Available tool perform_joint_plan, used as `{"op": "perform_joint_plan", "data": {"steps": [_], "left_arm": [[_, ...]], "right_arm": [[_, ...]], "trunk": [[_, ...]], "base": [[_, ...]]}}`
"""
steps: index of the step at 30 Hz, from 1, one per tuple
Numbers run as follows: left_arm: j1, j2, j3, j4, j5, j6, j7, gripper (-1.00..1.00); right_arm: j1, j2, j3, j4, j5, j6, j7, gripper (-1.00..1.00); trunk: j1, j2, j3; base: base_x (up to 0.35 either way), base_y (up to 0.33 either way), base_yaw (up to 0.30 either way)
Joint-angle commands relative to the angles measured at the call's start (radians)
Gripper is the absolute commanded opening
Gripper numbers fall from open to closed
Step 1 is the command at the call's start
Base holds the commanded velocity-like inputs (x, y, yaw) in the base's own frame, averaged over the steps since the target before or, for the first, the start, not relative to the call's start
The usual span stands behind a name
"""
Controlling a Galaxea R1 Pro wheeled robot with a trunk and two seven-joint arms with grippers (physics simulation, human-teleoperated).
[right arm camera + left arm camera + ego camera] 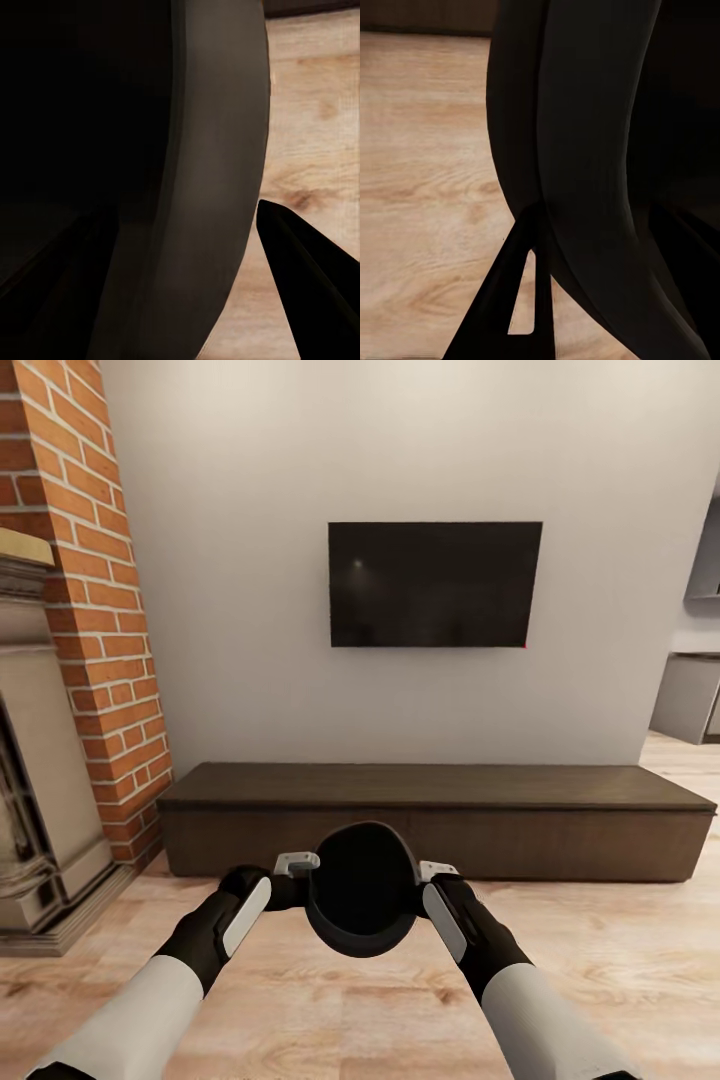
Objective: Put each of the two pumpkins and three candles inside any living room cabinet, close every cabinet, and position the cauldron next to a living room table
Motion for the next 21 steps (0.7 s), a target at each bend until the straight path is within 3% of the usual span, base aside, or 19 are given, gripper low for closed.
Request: {"op": "perform_joint_plan", "data": {"steps": [1, 21], "left_arm": [[-0.001, 0.0, -0.017, -0.002, 0.035, 0.002, 0.005, -1.0], [-0.001, 0.0, -0.013, -0.003, 0.035, 0.005, 0.005, -1.0]], "right_arm": [[-0.001, -0.001, 0.002, -0.002, -0.021, 0.001, -0.009, -1.0], [-0.001, -0.001, 0.002, -0.002, -0.021, 0.001, -0.009, -1.0]], "trunk": [[0.0, -0.001, -0.001], [0.0, -0.001, -0.001]], "base": [[0.0, 0.0, 0.291], [0.0, 0.0, 0.291]]}}
